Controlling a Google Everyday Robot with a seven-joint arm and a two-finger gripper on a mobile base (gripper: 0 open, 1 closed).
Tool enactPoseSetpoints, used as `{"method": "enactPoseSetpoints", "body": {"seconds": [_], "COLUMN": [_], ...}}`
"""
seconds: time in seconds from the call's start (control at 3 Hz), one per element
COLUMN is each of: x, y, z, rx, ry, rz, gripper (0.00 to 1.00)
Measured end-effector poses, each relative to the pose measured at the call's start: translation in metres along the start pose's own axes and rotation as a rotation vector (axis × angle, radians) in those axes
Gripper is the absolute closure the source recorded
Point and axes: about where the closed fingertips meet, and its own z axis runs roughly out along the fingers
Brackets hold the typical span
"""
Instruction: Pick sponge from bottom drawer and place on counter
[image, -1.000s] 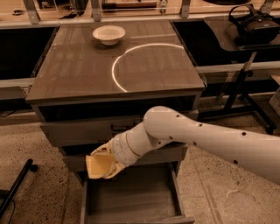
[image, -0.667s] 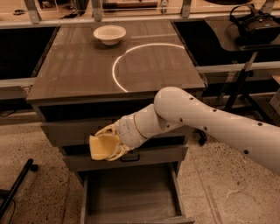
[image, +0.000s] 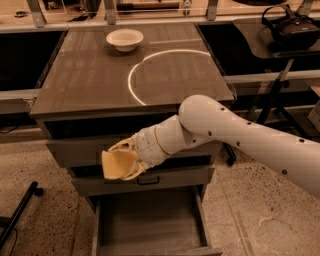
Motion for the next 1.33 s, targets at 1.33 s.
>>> {"method": "enactPoseSetpoints", "body": {"seconds": [1.33], "x": [0.003], "y": [-0.090], "z": [-0.142], "rx": [0.124], "ry": [0.146], "rz": [0.097], "gripper": [1.00]}}
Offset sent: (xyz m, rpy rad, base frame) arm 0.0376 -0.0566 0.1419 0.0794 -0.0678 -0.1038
